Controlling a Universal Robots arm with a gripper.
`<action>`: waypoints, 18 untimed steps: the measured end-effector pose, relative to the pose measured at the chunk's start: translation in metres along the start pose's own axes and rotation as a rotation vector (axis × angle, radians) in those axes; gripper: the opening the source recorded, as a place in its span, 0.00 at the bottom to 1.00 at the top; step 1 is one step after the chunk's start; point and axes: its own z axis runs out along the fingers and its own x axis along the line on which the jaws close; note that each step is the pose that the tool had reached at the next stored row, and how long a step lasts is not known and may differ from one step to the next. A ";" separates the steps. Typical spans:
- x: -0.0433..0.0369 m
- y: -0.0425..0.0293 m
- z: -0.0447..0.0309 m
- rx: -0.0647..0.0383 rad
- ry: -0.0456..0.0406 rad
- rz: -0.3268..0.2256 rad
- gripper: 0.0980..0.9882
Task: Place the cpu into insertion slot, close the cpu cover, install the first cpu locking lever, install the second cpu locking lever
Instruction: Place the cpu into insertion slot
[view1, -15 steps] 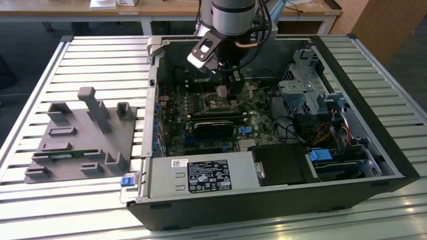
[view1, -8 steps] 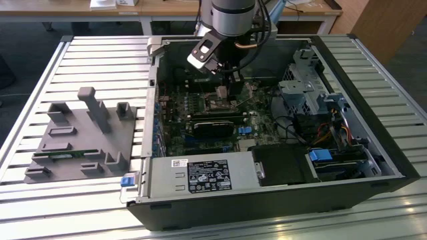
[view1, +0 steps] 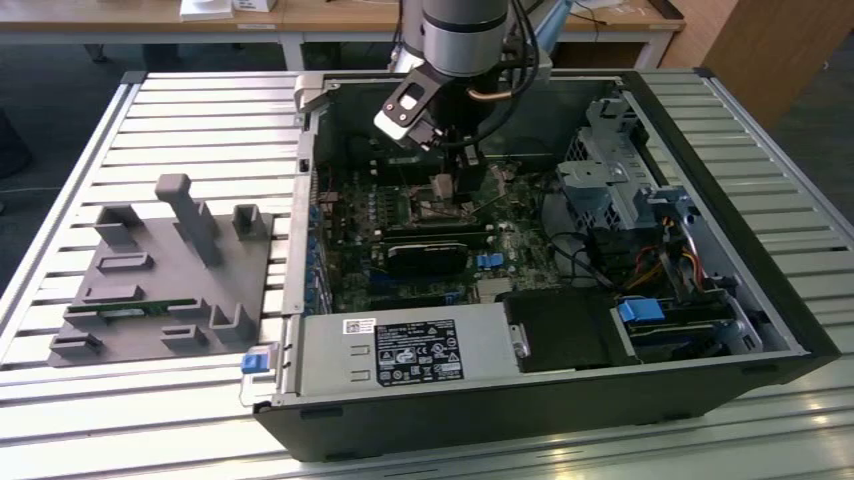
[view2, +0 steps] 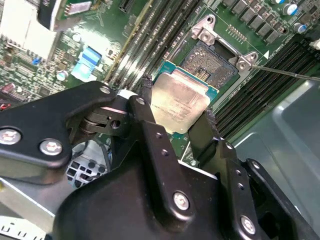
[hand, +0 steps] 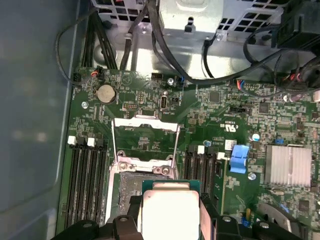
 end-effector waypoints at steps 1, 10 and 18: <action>0.0012 0.0000 0.0012 0.000 -0.0001 0.002 0.49; 0.0080 -0.0022 0.0111 0.000 -0.0015 0.024 0.49; 0.0090 -0.0031 0.0174 0.000 -0.0017 0.024 0.49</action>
